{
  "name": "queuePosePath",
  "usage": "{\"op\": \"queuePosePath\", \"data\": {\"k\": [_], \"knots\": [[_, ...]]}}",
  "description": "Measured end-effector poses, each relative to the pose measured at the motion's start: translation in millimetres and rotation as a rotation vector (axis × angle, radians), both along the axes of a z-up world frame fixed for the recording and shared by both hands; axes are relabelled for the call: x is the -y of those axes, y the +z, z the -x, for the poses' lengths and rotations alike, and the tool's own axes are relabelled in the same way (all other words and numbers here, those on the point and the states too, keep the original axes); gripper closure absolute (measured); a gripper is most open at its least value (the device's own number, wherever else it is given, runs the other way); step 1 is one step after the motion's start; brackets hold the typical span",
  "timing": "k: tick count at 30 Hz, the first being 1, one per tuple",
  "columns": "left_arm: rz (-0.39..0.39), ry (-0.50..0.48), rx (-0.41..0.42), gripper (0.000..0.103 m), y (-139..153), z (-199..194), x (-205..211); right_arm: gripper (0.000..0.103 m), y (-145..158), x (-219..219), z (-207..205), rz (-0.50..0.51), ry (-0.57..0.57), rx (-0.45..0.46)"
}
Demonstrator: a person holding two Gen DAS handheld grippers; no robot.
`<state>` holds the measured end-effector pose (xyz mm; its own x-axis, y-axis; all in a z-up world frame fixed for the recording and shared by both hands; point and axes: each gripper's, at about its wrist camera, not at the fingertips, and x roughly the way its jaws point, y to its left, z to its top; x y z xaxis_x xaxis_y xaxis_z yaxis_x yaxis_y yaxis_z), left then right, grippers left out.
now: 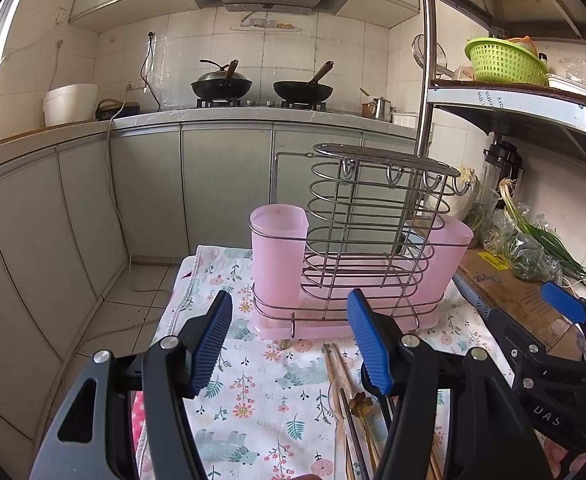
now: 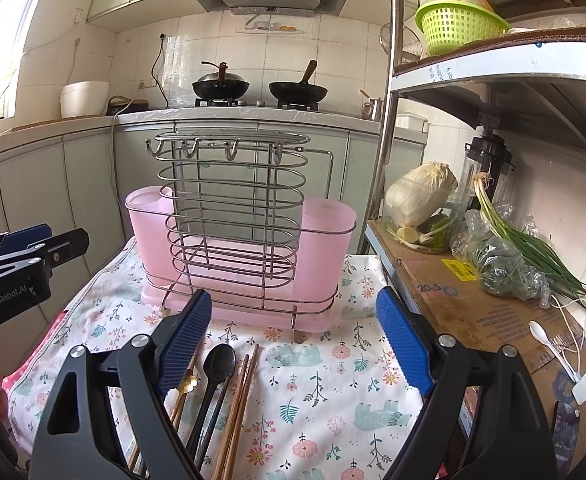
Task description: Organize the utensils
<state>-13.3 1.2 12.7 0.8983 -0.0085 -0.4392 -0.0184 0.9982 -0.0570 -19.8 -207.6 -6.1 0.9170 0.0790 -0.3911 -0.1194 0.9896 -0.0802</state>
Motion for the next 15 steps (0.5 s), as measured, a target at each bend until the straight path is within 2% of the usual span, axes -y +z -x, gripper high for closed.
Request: {"op": "queuePosePath", "data": {"k": [15], "knots": [[0.003,-0.001,0.016,0.043,2.6,4.3,-1.1,0.018,1.8,-3.1,2.9,0.010,0.001,0.010]]}}
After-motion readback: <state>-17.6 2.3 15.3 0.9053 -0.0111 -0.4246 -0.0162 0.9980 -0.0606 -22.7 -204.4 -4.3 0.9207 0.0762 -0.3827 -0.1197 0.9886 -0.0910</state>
